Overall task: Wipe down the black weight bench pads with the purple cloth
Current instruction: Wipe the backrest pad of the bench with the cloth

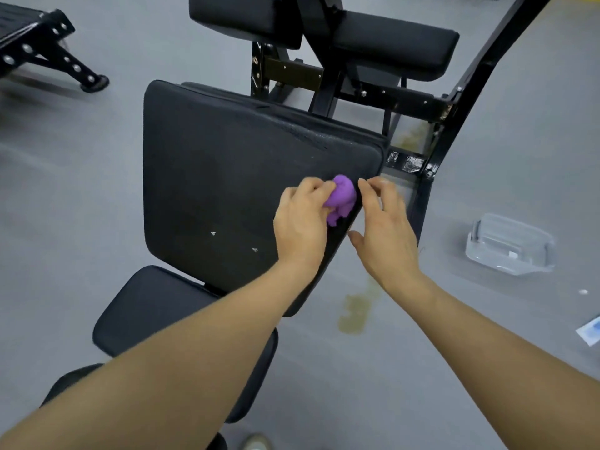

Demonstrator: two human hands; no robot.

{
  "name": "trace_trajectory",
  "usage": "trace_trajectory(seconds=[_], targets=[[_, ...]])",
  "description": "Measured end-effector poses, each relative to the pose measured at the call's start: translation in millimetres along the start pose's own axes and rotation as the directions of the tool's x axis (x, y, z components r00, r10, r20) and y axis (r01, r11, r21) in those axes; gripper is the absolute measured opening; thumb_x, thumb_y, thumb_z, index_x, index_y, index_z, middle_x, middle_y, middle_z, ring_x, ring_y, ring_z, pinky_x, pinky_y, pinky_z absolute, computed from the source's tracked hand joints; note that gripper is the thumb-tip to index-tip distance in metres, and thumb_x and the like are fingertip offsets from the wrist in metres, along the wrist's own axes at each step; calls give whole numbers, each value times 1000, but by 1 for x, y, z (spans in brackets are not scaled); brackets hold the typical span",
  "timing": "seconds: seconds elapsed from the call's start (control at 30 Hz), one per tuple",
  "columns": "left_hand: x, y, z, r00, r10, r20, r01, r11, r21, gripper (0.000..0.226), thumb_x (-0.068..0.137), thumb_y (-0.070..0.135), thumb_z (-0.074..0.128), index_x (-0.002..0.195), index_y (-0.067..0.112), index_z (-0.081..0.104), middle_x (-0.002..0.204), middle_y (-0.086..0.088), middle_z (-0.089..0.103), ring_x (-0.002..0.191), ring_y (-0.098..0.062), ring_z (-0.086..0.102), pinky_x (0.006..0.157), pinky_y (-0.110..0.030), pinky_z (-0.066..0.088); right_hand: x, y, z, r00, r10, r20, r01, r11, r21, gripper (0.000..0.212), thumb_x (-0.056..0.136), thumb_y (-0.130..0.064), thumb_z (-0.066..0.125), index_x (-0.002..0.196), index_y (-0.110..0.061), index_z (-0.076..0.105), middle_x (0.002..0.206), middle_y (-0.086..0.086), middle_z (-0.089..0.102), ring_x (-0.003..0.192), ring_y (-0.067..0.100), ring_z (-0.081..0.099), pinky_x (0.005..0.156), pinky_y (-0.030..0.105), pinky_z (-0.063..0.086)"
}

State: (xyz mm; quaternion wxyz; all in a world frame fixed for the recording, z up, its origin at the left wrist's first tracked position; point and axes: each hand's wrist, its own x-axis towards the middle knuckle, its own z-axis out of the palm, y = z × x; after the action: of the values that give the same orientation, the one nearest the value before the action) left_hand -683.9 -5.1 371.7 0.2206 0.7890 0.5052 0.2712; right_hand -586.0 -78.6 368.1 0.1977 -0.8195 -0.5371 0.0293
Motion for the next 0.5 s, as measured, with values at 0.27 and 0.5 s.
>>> trace_trajectory(seconds=[0.27,0.5], targets=[[-2,-20,7,974,66,218,-85,993,80,41,85,41,31,110,30,62,107,11,58,76,-1,37,58,-12,26,-3,3,-12,995,7,103,-1,998,-58,81,81,-10,68,147,-16,22,147,0,23,131,20,30,87,32,45],[3,-4,-5,992,114,60,-120,987,106,28,92,15,50,117,20,61,116,0,56,94,-12,46,73,-13,27,-3,-2,1,999,47,26,-48,998,45,76,80,-7,66,145,-15,26,144,-1,25,126,18,33,76,29,44]])
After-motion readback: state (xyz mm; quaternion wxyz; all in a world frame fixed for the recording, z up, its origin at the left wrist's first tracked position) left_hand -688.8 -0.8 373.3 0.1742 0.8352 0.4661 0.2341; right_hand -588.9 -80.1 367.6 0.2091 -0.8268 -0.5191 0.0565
